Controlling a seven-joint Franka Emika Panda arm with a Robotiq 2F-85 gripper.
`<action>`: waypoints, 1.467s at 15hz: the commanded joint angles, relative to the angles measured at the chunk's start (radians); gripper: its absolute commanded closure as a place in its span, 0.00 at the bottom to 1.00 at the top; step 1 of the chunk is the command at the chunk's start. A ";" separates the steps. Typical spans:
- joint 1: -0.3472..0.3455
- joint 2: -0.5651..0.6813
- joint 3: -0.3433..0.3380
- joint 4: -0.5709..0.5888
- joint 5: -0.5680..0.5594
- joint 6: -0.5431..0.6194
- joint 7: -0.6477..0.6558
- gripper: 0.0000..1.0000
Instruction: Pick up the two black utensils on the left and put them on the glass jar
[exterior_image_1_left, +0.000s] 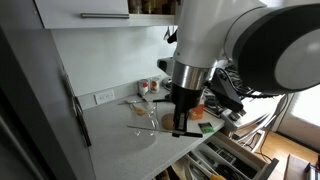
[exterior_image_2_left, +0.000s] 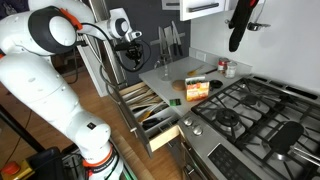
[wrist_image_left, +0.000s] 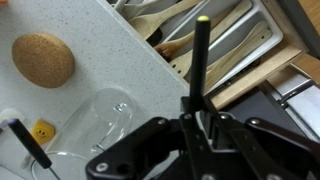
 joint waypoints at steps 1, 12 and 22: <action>-0.026 -0.020 0.003 0.047 -0.097 -0.058 -0.002 0.96; -0.046 0.126 -0.001 0.248 -0.337 -0.087 -0.146 0.96; -0.046 0.279 -0.028 0.386 -0.311 -0.068 -0.308 0.96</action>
